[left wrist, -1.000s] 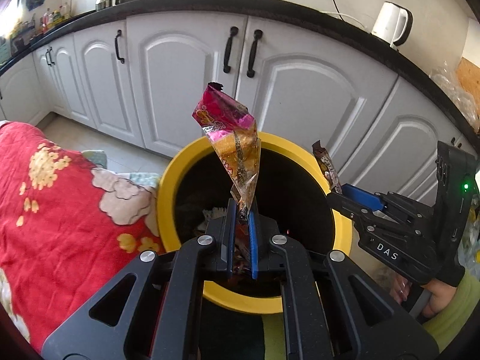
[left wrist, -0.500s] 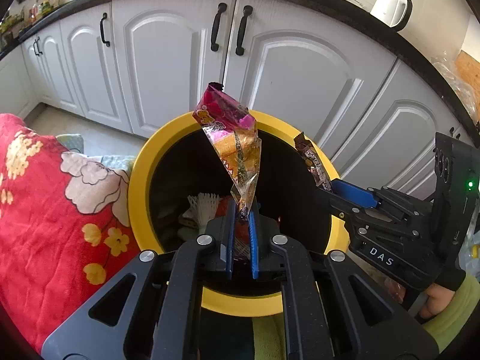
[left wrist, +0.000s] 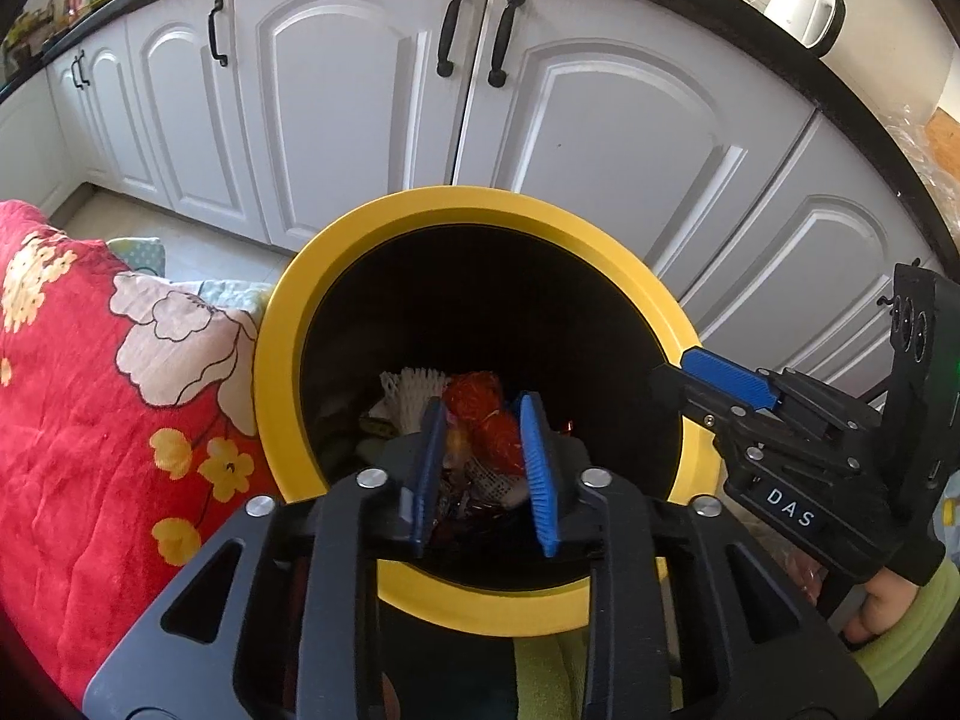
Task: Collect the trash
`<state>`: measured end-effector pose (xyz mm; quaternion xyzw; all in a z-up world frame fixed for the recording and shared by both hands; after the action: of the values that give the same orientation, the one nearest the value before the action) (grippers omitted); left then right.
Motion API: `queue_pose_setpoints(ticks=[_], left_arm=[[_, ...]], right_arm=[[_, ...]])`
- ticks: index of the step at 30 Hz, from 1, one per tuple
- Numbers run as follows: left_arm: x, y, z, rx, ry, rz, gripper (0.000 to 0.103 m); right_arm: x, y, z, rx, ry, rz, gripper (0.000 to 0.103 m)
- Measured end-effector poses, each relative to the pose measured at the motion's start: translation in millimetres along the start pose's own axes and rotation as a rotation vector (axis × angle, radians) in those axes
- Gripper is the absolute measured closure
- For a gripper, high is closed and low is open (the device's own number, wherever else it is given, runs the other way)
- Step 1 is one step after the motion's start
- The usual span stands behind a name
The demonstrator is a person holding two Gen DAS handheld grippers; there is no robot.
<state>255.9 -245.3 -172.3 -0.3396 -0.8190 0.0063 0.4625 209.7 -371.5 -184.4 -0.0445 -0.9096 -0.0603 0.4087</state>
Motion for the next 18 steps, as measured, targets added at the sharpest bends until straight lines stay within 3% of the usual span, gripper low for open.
queue_pose_setpoints(ticks=[3, 9, 18], left_arm=[[1.5, 1.0, -1.1, 0.002, -0.005, -0.009, 0.066], [10.1, 6.6, -2.2, 0.015, -0.021, -0.025, 0.053], [34.8, 14.5, -4.3, 0.039, -0.070, -0.045, 0.023]], right_arm=[[1.4, -2.2, 0.0, -0.007, -0.003, 0.004, 0.067], [8.6, -3.8, -4.8, -0.014, -0.022, 0.005, 0.059], [26.9, -4.0, -11.1, -0.015, -0.055, 0.010, 0.038]])
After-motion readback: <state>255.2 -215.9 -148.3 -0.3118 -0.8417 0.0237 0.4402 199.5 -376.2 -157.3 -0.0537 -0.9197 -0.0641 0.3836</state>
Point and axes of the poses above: each gripper's, at about its wrist camera, not at the fingertips, and x roughly against the way its jaws point, y to its left, z to its underside, the point moved 7 cm from there along -x, roughly the way its jaws point, and after that the axes turned 11 degrees about z, right-handed, at the moved point
